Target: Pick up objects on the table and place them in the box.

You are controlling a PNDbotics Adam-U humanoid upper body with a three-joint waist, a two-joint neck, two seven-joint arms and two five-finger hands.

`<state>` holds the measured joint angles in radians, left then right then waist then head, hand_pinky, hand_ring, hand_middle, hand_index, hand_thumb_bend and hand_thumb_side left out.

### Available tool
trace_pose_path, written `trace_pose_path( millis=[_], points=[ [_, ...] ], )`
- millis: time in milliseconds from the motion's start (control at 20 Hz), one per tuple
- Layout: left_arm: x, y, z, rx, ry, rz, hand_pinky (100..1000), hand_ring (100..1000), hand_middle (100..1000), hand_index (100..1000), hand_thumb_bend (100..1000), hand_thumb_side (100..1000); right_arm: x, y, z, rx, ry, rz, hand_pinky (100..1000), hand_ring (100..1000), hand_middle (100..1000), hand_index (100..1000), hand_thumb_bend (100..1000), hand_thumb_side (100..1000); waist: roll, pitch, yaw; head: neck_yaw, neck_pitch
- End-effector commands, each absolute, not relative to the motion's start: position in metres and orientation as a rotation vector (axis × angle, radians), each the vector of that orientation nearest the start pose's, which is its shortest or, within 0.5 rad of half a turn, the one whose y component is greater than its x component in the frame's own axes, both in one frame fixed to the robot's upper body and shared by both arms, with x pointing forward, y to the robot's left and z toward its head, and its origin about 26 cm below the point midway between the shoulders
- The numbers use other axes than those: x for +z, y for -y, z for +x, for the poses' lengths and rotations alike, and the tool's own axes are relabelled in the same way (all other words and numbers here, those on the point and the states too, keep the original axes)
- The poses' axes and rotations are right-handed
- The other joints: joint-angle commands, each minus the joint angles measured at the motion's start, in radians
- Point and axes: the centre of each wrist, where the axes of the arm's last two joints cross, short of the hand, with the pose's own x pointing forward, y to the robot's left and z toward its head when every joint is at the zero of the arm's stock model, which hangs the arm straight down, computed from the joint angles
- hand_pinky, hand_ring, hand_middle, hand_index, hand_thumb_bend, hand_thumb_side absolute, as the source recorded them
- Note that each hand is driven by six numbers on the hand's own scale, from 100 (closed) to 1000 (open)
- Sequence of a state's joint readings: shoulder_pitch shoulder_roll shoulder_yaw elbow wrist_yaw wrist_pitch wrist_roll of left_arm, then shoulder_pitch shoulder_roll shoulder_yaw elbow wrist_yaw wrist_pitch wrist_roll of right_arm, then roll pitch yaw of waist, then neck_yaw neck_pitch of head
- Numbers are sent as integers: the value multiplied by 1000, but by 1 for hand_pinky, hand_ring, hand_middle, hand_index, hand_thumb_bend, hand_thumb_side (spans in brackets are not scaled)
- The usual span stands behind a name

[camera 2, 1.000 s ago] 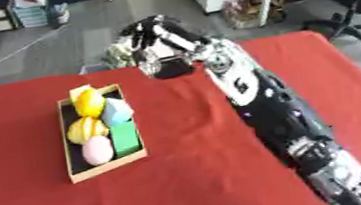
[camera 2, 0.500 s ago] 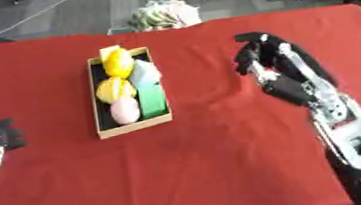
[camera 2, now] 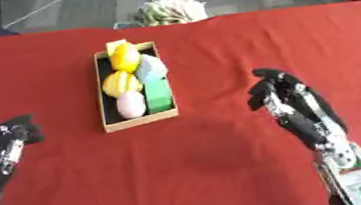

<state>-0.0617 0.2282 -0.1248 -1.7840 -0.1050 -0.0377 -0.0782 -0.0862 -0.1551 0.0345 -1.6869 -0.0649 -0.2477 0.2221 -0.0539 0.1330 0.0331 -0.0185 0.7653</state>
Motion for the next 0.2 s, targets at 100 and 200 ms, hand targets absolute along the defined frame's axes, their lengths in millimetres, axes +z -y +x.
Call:
trace_pose_path(
  millis=[100, 200],
  points=[
    [67, -244, 285, -443, 1855, 63, 782, 649, 630, 809, 100, 691, 50, 253, 297, 380, 1989, 145, 550, 565, 565, 823, 100, 499, 12, -22, -1, 4, 5],
    [66, -244, 285, -436, 1855, 59, 781, 646, 626, 807, 100, 700, 50, 253, 297, 384, 1984, 141, 549, 563, 564, 824, 100, 494, 15, -22, 1, 1, 5]
  ],
)
